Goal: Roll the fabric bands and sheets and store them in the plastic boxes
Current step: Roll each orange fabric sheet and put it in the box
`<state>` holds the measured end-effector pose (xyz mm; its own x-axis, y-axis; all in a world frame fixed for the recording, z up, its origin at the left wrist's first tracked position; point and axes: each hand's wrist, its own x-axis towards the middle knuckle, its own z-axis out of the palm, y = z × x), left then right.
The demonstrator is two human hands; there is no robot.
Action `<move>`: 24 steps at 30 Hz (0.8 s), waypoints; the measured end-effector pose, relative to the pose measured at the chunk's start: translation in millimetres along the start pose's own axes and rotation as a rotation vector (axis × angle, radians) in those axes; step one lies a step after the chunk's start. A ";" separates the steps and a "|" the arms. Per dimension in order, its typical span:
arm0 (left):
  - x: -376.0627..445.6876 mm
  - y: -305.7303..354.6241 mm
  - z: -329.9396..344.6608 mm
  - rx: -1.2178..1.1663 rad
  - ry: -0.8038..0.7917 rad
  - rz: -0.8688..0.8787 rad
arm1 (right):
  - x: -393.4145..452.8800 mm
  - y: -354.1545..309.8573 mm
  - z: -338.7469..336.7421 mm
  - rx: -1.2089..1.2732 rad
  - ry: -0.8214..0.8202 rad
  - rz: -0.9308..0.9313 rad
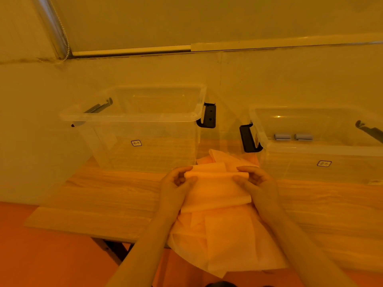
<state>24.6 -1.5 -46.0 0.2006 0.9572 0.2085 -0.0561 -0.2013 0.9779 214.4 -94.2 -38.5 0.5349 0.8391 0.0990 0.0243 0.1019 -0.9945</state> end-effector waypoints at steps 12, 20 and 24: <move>-2.6 5.5 0.3 -0.022 0.009 -0.062 | 0.1 -0.1 -1.1 0.018 -0.022 0.000; -2.2 3.6 0.0 -0.090 -0.024 -0.102 | 0.7 1.9 -0.8 0.036 -0.007 0.004; -1.3 2.0 -0.2 -0.037 0.006 -0.096 | 0.8 0.8 -1.9 0.042 -0.029 0.015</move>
<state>24.0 -3.1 -44.3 0.2010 0.9729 0.1141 -0.0736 -0.1012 0.9921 216.5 -94.4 -39.2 0.5106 0.8555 0.0859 -0.0191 0.1112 -0.9936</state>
